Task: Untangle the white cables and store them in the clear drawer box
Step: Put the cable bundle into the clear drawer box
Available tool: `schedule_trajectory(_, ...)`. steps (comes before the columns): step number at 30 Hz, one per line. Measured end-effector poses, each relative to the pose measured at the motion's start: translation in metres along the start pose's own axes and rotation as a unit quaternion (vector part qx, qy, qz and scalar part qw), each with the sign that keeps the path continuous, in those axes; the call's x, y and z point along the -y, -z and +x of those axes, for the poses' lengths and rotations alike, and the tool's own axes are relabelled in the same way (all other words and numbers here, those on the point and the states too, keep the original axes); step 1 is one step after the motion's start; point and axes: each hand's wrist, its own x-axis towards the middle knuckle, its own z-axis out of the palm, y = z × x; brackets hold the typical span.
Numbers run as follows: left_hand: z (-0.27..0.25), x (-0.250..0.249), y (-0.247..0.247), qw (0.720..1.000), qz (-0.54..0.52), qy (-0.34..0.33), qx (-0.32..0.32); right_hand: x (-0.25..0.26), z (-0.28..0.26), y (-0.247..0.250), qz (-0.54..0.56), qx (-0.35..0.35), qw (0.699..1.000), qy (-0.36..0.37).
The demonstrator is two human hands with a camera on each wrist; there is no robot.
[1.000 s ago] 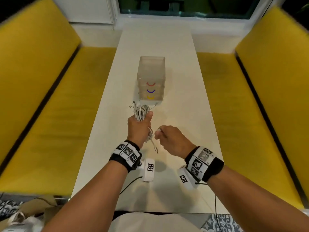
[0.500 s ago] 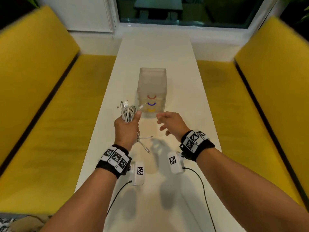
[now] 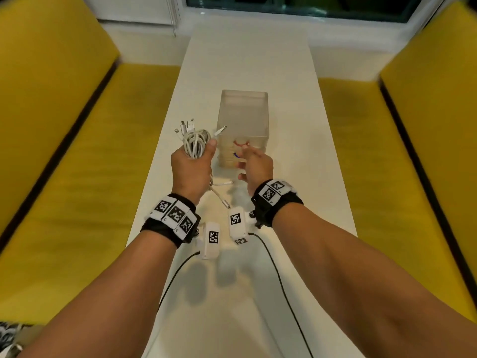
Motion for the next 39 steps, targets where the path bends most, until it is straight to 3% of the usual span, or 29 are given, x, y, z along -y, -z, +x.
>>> schedule_trajectory(5, 0.007, 0.002, 0.000, 1.000, 0.009, -0.002, -0.001, -0.003, 0.011, -0.009, 0.053, -0.054, 0.996, -0.049)
schedule_trajectory(11, 0.021, -0.002, 0.002, 1.000, -0.002, 0.012, -0.006, -0.001, 0.014, -0.001, 0.000, -0.059, 0.998, -0.012)
schedule_trajectory(16, 0.030, -0.009, -0.002, 0.998, 0.055, 0.002, 0.020, -0.015, -0.008, 0.016, -0.011, -0.058, 0.998, 0.003)
schedule_trajectory(19, 0.031, -0.014, -0.009, 0.993, 0.103, -0.023, 0.044, -0.025, -0.030, 0.022, -0.004, -0.054, 0.999, -0.005)
schedule_trajectory(23, 0.028, -0.023, -0.018, 0.992, 0.107, -0.063, 0.030, -0.036, -0.050, 0.029, 0.006, -0.051, 0.998, -0.031)
schedule_trajectory(29, 0.024, -0.030, -0.040, 0.991, 0.031, -0.128, 0.017, -0.046, -0.063, 0.034, 0.022, -0.030, 0.998, -0.041)
schedule_trajectory(32, 0.023, -0.018, -0.049, 0.987, 0.085, -0.129, 0.041, -0.045, -0.063, 0.035, 0.022, -0.030, 0.999, -0.033)
schedule_trajectory(35, 0.020, -0.009, -0.057, 0.964, 0.200, -0.142, 0.099, -0.044, -0.062, 0.035, 0.027, -0.032, 0.999, -0.031)
schedule_trajectory(39, 0.013, -0.005, -0.070, 0.871, 0.422, -0.180, 0.173, -0.043, -0.061, 0.033, 0.032, -0.031, 0.999, -0.028)
